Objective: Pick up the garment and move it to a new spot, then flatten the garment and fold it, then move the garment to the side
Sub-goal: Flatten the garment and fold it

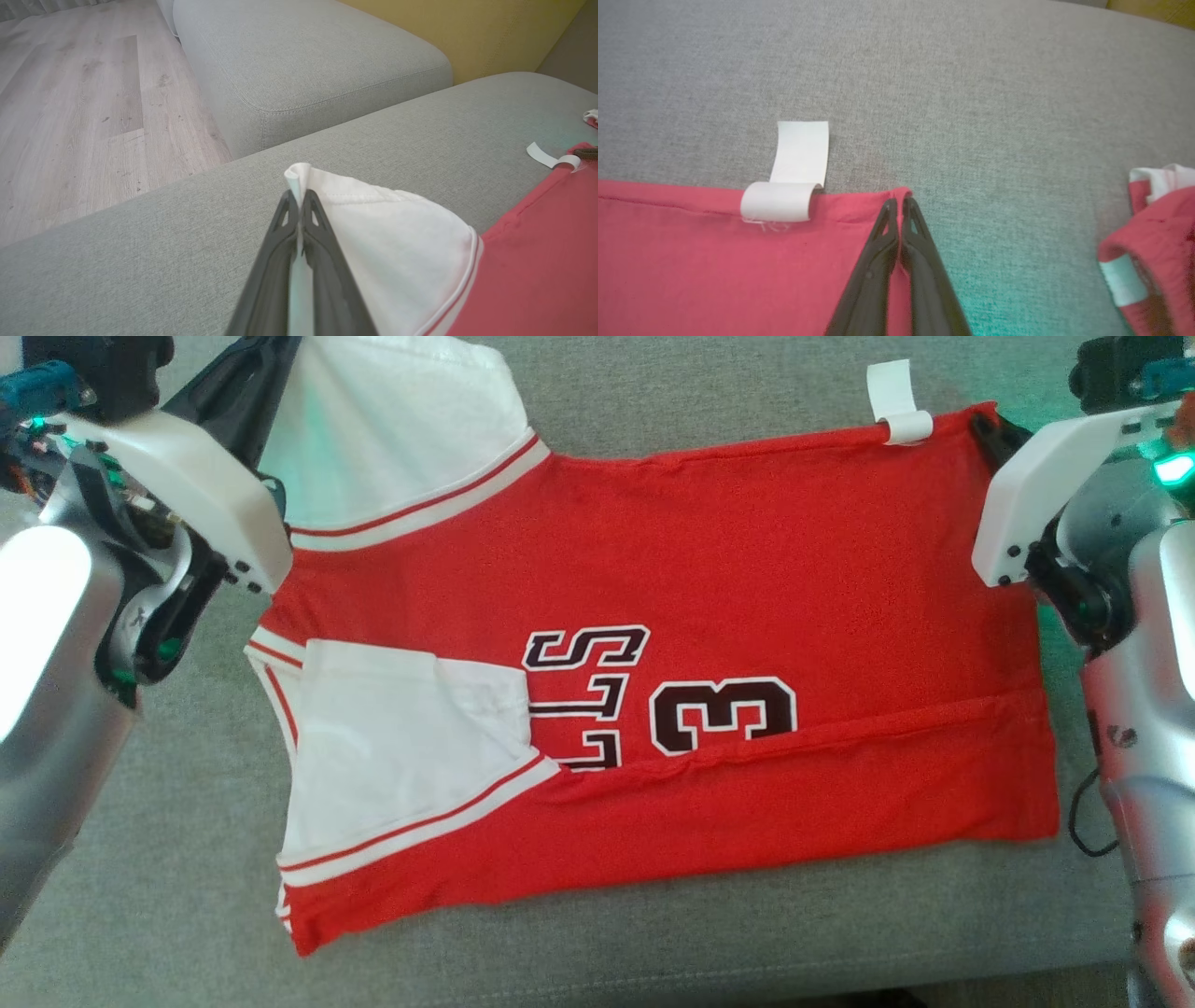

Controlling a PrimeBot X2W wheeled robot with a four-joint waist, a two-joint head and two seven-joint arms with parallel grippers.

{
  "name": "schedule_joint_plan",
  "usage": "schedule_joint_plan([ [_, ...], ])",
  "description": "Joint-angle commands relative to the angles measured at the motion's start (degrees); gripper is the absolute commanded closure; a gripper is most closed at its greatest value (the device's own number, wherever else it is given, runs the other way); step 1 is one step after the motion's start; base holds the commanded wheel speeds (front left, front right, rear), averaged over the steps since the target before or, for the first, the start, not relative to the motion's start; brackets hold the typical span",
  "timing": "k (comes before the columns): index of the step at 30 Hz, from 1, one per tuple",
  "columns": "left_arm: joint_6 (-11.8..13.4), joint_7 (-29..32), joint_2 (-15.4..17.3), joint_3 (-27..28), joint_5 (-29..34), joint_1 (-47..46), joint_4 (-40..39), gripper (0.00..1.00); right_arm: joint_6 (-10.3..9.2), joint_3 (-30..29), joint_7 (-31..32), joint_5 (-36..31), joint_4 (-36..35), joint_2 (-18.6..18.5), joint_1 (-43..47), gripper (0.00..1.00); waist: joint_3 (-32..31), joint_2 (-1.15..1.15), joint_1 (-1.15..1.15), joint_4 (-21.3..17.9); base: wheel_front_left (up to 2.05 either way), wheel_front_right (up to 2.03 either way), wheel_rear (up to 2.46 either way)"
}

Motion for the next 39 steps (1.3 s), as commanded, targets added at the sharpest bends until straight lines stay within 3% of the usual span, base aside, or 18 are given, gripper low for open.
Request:
schedule_joint_plan([
  [1, 0.4, -0.5, 2.2, 2.4, -0.2, -1.2, -1.0, 1.00, 0.37, 1.0, -1.6, 0.6, -1.2, -0.9, -0.9, 1.00, -0.3, 0.00, 0.00, -0.2, 0.00, 0.00, 0.00],
  [10, 0.9, -3.7, 3.0, 2.7, -1.5, 4.1, -3.8, 1.00, 0.37, 0.7, -11.5, 2.0, 0.4, -1.0, 2.5, 1.00, -5.7, 0.00, 0.00, 0.8, 0.00, 0.00, 0.00],
  [21, 4.8, -10.0, 3.1, 1.6, -4.4, 20.7, -10.9, 1.00, 0.37, -2.8, -18.9, 4.4, -1.4, -1.1, 15.2, 1.00, -14.9, 0.00, 0.00, 3.3, 0.00, 0.00, 0.00],
  [27, 6.6, -14.7, 0.8, -0.1, -5.7, 30.1, -10.0, 1.00, 0.37, -3.8, -20.6, 4.5, -3.9, 0.1, 22.7, 1.00, -18.6, 0.00, 0.00, 3.6, 0.00, 0.00, 0.00],
  [38, 5.9, -27.0, -4.8, -2.3, -4.8, 39.2, -1.0, 1.00, 0.37, -5.8, -26.1, 2.2, -4.7, 2.9, 31.1, 1.00, -23.2, 0.00, 0.00, 3.1, 0.00, 0.00, 0.00],
  [39, 5.9, -27.9, -5.2, -2.4, -4.5, 39.8, -0.3, 1.00, 0.37, -5.9, -26.7, 1.9, -4.6, 3.1, 31.8, 0.85, -23.7, 0.00, 0.00, 3.1, 0.00, 0.00, 0.00],
])
